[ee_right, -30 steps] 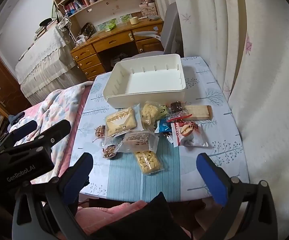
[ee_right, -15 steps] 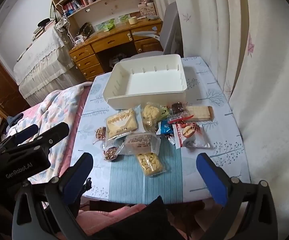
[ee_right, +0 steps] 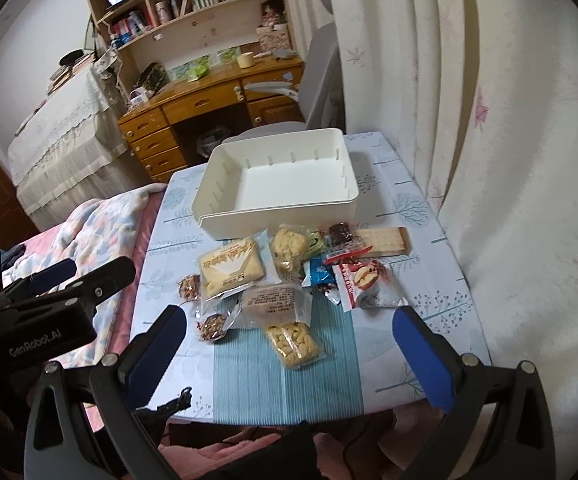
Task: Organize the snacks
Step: 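Move both tools toward the snack pile in front of the white tray, then grasp the clear cookie bag with the left tool while the right tool grasps the red-and-white bun packet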
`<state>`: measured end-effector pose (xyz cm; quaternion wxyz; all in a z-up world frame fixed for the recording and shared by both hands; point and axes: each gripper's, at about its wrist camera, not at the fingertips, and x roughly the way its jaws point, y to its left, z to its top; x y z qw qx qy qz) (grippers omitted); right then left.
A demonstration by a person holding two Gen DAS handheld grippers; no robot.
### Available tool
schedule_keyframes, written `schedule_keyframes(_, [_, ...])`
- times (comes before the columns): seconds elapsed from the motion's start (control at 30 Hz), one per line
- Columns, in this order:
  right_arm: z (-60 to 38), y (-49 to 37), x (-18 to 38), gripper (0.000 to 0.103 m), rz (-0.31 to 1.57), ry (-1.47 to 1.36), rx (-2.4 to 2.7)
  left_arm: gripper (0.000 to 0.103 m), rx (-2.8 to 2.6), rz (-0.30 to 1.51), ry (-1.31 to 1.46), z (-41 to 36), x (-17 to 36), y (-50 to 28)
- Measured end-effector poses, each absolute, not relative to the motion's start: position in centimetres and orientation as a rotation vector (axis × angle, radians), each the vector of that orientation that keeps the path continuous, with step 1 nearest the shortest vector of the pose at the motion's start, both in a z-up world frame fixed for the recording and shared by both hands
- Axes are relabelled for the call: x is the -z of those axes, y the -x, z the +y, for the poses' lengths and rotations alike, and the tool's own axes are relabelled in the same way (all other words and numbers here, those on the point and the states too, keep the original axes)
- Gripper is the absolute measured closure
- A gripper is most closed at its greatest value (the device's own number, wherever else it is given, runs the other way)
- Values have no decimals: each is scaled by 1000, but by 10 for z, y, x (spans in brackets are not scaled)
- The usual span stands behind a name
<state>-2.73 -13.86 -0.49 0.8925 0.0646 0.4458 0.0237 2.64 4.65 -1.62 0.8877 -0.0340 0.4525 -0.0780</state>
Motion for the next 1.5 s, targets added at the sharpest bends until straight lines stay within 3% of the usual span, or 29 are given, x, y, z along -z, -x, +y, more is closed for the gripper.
schedule_keyframes(0.7, [-126,56,17,0,815,42,131,1,283,1144,77,44,69,-44])
schedule_keyframes(1.23, [-152,1,62,0,907,331,12,1,144,1400,134,-4,120,-102])
schedule_keyframes(1.5, [-181,-44,102,0,1042,385,-155,1,20,1564,147,-40,162,-137])
